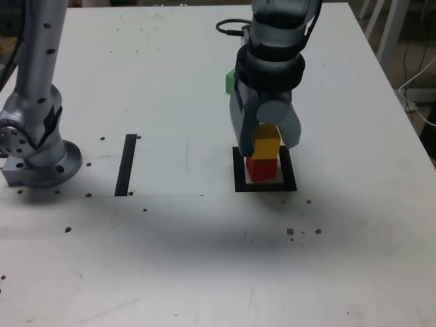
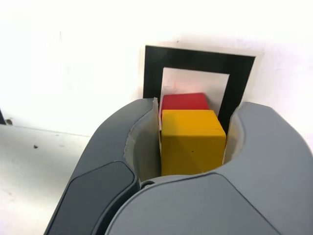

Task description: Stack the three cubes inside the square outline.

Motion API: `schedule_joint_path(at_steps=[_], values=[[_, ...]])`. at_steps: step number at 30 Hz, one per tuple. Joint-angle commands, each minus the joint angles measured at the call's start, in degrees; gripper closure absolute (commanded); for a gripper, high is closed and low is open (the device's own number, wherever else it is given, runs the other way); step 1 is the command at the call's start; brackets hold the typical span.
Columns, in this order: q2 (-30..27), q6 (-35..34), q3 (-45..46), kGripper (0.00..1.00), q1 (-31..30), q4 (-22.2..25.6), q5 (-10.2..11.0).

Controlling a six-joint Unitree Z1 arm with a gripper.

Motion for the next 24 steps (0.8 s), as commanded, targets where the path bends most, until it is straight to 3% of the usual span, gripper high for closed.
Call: schedule_joint_path(at_steps=[1, 4, 24], values=[[0.1, 0.11, -0.06, 0.08, -0.01, -0.17, 0.57], [0.03, 0.12, -0.06, 0.01, -0.01, -0.03, 0.81], [-2.23, 0.12, 0.01, 0.01, -0.01, 2.24, 0.47]])
